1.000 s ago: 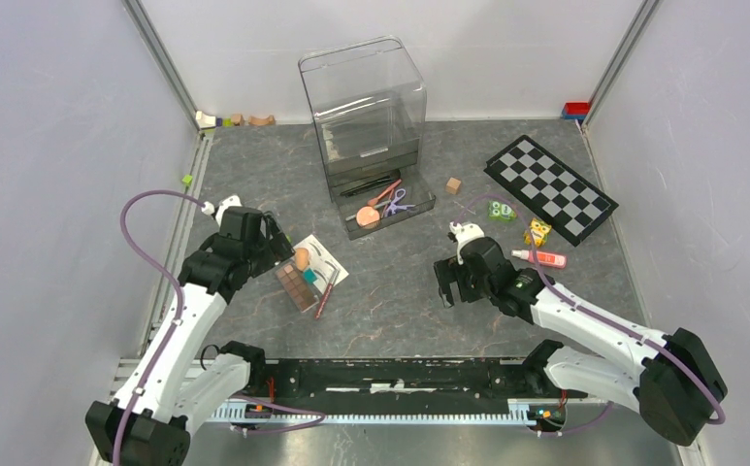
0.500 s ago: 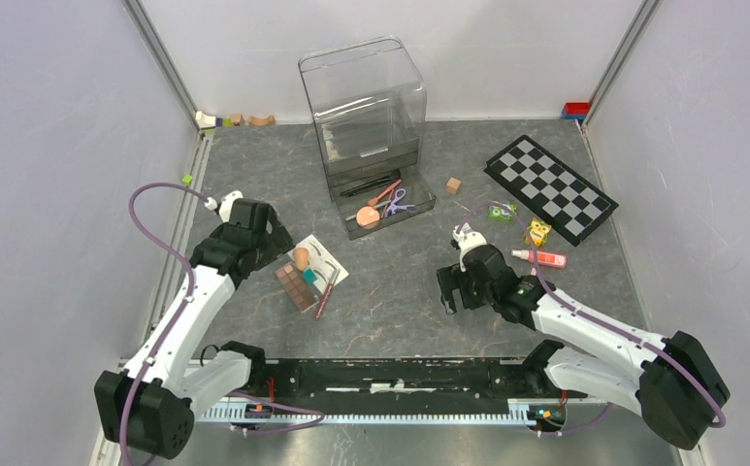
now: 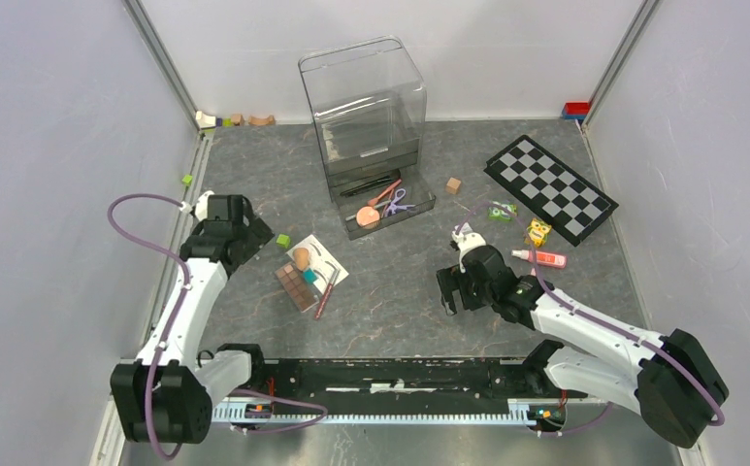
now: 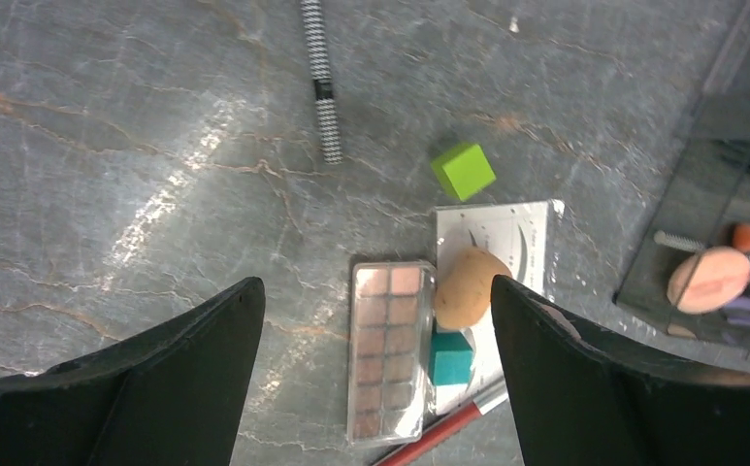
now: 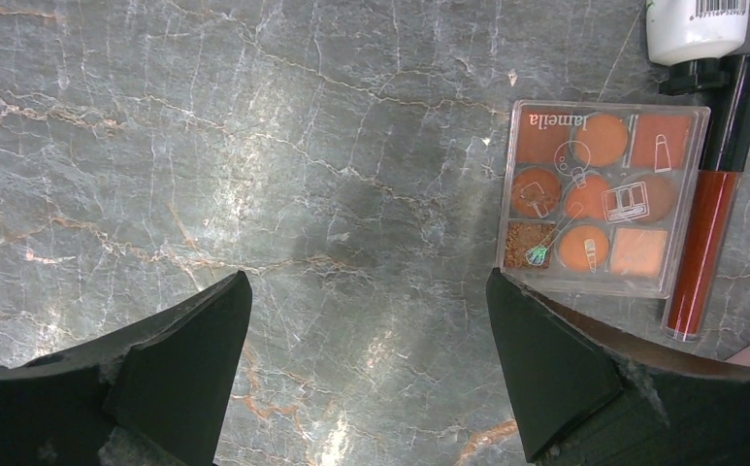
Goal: Organize the makeup
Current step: Pick up the makeup from the center of the board.
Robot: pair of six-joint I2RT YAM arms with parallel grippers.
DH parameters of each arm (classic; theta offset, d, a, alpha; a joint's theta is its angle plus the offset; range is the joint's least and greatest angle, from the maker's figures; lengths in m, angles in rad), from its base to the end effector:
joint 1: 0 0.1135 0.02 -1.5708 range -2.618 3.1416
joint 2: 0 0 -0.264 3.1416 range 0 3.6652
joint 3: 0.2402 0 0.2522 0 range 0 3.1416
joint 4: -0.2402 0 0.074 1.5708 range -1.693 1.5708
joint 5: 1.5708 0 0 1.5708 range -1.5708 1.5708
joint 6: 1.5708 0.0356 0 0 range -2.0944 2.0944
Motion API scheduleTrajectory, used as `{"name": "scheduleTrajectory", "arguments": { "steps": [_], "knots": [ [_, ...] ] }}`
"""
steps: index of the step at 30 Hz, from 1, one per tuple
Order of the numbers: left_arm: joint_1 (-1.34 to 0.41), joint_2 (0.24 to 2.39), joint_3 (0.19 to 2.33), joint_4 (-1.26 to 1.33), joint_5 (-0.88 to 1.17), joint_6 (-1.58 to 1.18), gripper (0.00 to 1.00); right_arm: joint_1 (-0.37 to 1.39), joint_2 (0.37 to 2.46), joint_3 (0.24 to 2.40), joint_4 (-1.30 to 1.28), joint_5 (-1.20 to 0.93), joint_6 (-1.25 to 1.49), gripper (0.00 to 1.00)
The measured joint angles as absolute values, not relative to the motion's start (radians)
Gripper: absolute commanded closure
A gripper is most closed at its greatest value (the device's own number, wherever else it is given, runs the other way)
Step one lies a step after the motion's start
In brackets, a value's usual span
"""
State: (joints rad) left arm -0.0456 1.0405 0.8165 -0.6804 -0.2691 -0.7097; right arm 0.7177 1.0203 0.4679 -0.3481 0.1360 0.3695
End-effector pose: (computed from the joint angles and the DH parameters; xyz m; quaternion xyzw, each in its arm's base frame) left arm 0.2058 0.0001 0.2602 -0.3467 0.8710 -0.0017 0.3480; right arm 0.1461 0.1212 0.1754 -0.1412 0.9318 0.1148 0.3140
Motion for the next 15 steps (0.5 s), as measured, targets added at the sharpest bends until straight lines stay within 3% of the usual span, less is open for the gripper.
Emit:
{"name": "scheduleTrajectory", "arguments": {
  "steps": [15],
  "knots": [
    [0.080, 1.263, 0.821, -0.591, -0.304, -0.710, 0.25, 0.718, 1.013, 0.456, -0.353, 0.136, 0.368, 0.02]
  ]
}}
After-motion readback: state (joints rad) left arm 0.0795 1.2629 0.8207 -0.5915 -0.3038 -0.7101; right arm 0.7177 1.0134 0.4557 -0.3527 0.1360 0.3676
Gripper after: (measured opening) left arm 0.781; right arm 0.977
